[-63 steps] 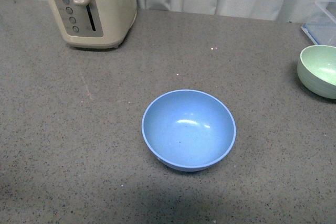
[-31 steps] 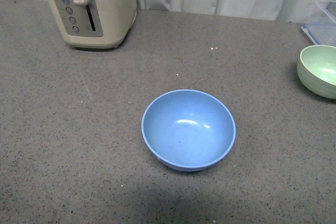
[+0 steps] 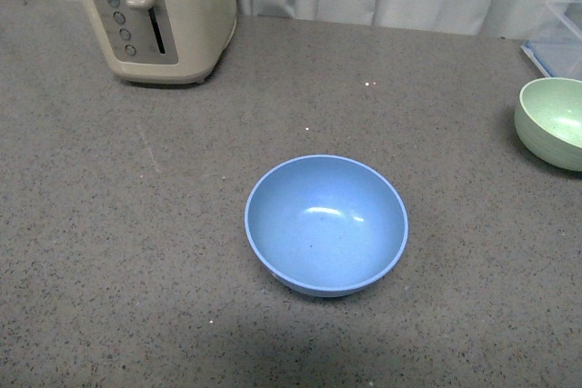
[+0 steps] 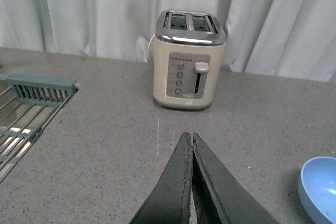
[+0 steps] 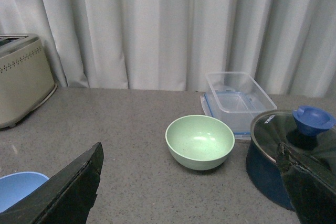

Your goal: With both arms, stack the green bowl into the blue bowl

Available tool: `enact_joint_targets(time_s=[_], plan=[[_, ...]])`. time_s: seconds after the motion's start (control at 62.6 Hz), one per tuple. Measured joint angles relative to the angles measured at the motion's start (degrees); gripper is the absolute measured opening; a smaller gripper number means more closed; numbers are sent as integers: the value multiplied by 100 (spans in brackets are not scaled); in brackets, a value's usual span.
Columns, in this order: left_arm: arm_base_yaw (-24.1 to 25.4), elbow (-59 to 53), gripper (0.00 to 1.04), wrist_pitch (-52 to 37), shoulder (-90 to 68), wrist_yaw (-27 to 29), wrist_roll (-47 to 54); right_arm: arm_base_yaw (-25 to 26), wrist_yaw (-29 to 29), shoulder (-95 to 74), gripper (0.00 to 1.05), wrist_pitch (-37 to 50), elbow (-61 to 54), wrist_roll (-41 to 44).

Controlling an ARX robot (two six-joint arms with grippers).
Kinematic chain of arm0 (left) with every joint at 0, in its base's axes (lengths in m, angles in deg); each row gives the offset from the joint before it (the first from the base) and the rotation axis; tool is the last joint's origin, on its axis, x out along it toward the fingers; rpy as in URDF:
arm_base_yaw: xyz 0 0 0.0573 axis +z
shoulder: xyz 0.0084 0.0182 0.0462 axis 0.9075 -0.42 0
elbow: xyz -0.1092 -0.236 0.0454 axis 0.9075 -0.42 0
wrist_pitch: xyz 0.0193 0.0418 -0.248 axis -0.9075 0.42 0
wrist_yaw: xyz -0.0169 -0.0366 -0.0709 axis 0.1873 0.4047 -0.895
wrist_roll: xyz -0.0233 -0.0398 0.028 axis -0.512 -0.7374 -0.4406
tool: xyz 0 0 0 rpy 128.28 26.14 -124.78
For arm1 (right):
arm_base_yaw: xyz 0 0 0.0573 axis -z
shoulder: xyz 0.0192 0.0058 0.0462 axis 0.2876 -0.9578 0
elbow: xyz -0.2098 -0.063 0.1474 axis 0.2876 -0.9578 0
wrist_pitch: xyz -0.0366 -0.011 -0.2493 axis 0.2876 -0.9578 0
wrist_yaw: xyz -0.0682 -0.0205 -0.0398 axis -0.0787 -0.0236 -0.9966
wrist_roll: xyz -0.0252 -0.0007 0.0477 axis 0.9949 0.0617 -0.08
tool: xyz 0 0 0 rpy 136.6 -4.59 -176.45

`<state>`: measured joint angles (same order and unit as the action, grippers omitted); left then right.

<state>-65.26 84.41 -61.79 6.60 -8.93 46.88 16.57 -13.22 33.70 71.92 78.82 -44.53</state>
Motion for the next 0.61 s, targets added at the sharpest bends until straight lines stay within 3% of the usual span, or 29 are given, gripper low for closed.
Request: enact_joint_targets(time_s=[0.527, 0.607], plan=[[0, 0, 4, 140, 304, 0, 0, 0, 2, 0, 96, 0, 0, 0], [0, 0, 16, 140, 306, 0, -2, 0, 0, 0, 96, 0, 0, 0]])
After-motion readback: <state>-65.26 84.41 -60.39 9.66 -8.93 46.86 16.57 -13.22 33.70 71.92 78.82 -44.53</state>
